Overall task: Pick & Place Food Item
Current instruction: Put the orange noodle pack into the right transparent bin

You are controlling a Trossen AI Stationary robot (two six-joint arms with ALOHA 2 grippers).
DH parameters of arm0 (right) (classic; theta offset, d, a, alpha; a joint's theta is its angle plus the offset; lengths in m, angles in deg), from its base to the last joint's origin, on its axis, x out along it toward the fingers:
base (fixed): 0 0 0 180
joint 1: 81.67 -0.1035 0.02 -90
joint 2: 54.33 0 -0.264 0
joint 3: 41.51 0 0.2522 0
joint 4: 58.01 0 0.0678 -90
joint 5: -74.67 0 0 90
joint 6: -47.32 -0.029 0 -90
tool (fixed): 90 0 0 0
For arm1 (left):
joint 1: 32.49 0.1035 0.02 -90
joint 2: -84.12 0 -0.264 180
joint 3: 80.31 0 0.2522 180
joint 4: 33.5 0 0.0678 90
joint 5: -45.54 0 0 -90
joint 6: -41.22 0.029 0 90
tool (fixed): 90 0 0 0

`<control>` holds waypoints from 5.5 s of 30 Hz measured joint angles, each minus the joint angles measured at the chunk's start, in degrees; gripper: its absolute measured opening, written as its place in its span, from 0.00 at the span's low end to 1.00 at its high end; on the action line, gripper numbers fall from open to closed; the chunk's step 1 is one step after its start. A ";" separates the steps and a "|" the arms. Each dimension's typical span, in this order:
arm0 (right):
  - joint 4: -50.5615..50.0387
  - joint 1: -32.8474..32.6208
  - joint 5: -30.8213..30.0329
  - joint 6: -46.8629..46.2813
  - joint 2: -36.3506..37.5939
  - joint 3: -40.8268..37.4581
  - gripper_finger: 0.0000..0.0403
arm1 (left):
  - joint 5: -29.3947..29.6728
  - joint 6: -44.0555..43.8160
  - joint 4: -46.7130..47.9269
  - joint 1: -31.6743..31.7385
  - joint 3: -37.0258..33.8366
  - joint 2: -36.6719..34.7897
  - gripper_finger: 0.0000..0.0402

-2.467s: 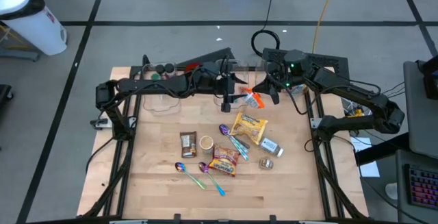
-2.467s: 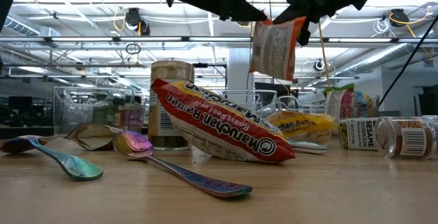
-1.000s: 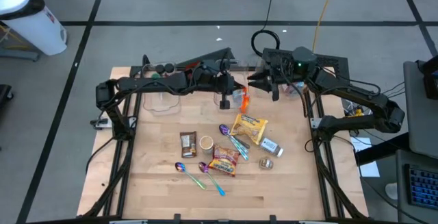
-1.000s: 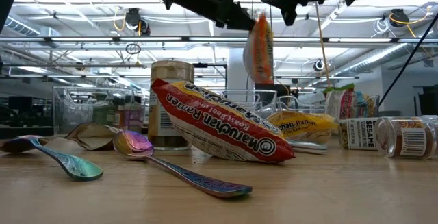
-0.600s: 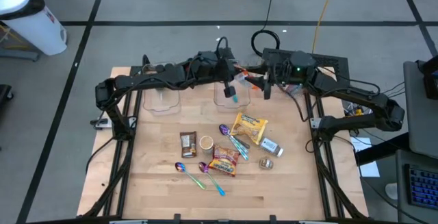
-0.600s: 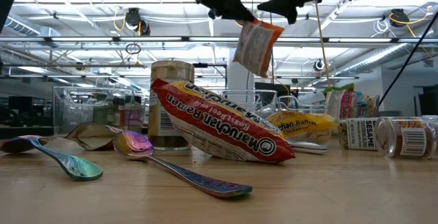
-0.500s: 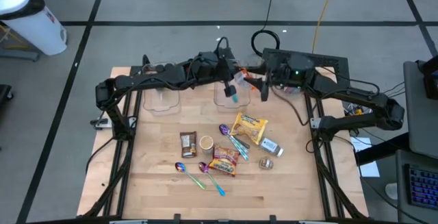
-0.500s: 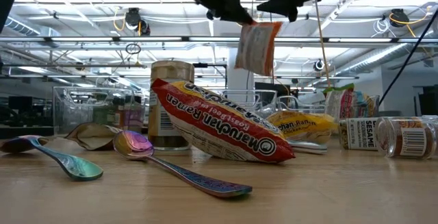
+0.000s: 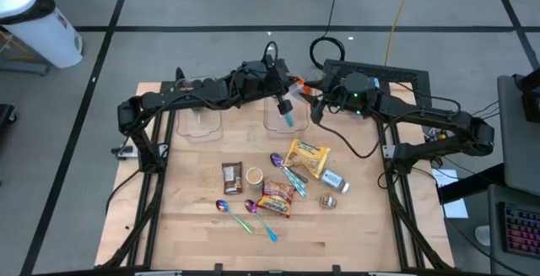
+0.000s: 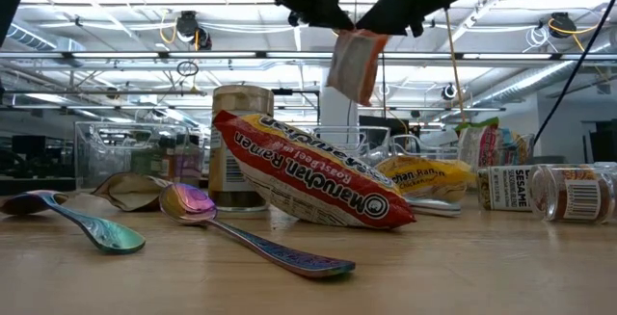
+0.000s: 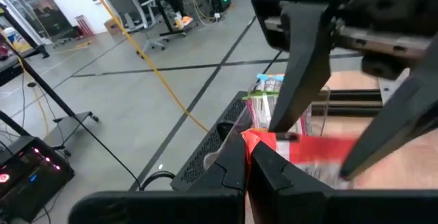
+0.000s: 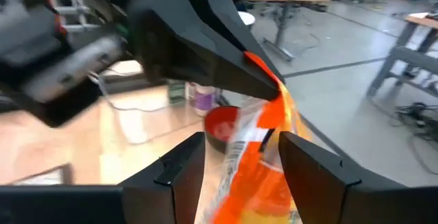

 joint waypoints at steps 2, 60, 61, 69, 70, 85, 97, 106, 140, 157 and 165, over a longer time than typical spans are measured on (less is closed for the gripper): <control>0.26 0.01 -0.45 1.13 -0.53 0.00 0.42 | 0.00 0.00 -0.10 0.06 0.00 0.00 0.00; 3.52 6.75 -4.62 0.00 3.05 -0.09 0.00 | -1.62 4.35 13.47 3.55 0.02 -11.65 0.68; 3.27 7.31 -4.64 -0.43 3.57 -0.09 0.00 | -1.64 4.24 15.94 3.77 0.04 -12.72 0.68; -3.47 11.75 -9.49 -5.02 6.94 -0.09 0.00 | -13.10 -0.55 23.68 7.30 -5.62 -18.06 0.68; -4.50 12.18 -10.22 -5.37 7.34 -0.10 0.00 | -14.68 -0.95 22.31 7.60 -7.71 -18.79 0.68; -3.16 12.64 -21.58 -16.98 15.74 -13.09 0.00 | -21.50 -10.70 -14.32 7.59 -39.92 -26.24 0.68; 2.58 11.15 -26.13 -28.13 16.31 -24.65 0.00 | -23.21 -10.86 -16.03 4.06 -43.91 -26.16 0.68; 7.13 8.99 -31.38 -30.41 16.29 -29.88 0.00 | -23.21 -10.01 -15.92 2.29 -44.02 -26.16 0.68; 12.10 9.23 -33.67 -34.66 16.24 -38.95 0.00 | -23.17 -10.92 -16.86 2.32 -44.02 -26.14 0.68; 13.64 9.58 -34.85 -35.73 12.31 -38.95 0.00 | -23.15 -11.92 -16.88 2.32 -44.02 -26.14 0.68; 15.10 10.50 -34.86 -33.64 12.31 -38.95 0.07 | -23.12 -12.01 -16.88 1.75 -44.02 -26.14 0.68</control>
